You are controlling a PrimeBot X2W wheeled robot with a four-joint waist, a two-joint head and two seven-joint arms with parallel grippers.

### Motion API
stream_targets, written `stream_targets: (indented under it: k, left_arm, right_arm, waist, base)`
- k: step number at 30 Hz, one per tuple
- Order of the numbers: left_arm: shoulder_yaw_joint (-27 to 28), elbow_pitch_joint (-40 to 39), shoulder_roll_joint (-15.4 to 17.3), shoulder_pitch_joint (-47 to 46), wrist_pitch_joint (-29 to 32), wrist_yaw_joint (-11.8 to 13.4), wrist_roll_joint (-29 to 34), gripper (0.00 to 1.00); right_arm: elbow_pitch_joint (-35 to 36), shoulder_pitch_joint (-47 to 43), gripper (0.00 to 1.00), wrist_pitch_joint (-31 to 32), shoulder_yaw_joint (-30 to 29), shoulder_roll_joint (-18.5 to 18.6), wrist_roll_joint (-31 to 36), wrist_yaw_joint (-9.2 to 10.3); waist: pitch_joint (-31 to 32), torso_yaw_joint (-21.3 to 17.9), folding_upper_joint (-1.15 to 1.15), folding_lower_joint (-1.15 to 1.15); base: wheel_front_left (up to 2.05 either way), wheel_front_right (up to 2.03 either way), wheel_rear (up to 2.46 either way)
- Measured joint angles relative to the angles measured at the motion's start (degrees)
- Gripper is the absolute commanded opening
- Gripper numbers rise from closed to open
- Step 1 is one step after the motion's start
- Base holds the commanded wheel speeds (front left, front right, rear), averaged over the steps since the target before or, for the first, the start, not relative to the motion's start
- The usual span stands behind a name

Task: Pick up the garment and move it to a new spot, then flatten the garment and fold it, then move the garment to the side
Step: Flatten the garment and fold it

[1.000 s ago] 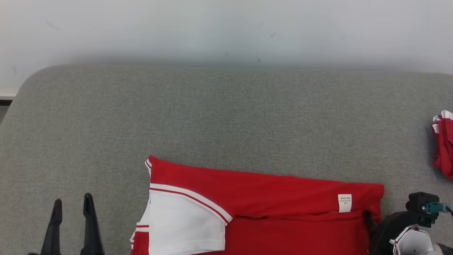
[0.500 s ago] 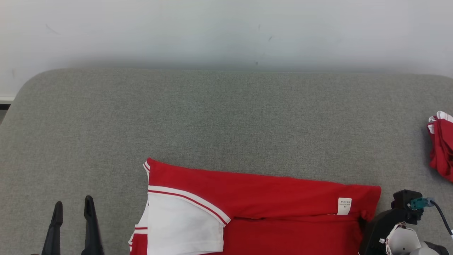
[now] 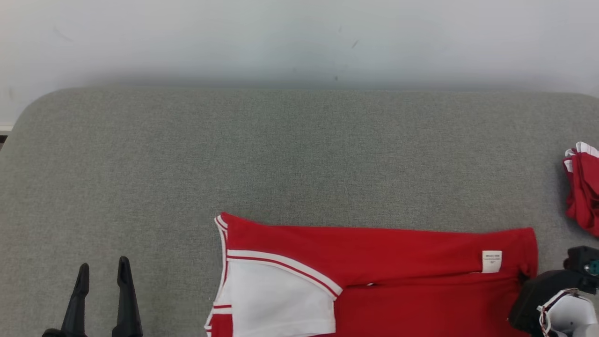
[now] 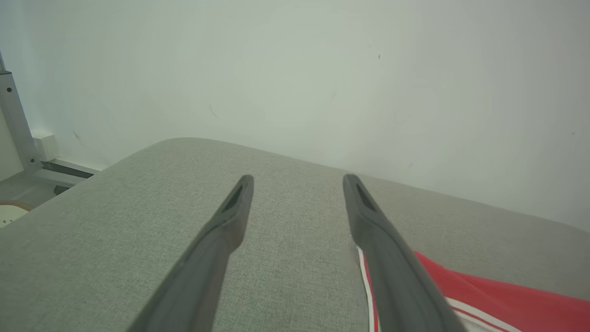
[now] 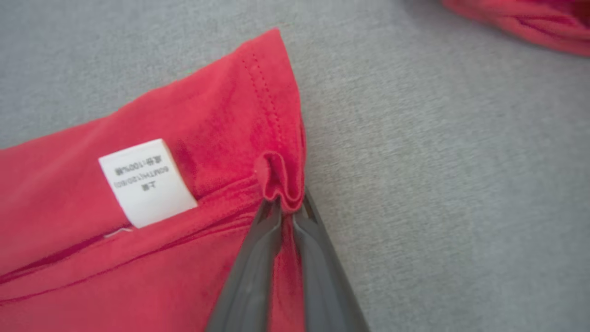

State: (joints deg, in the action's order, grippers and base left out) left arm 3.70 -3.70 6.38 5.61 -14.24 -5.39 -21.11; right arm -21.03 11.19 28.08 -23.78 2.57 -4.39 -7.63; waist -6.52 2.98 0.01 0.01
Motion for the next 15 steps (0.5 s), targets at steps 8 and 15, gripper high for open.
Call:
stream_targets:
  k: [8,15]
  left_arm:
    - [-1.29,0.42,0.4,-0.27,1.16,-0.1,-0.05,1.0]
    - [-1.79,0.64,0.55,-0.31,1.22,-0.11,-0.08,1.0]
  right_arm:
    - [5.31,0.57,0.0,-0.71,-7.34,0.07,5.46,0.05]
    - [12.46,0.48,0.0,0.22,-11.15,0.19,10.37,0.07]
  waist:
    - [0.22,-1.19,0.0,0.0]
    - [0.65,-1.9,0.0,0.0]
  base:
    - [0.0,0.0,0.0]
    - [0.0,0.0,0.0]
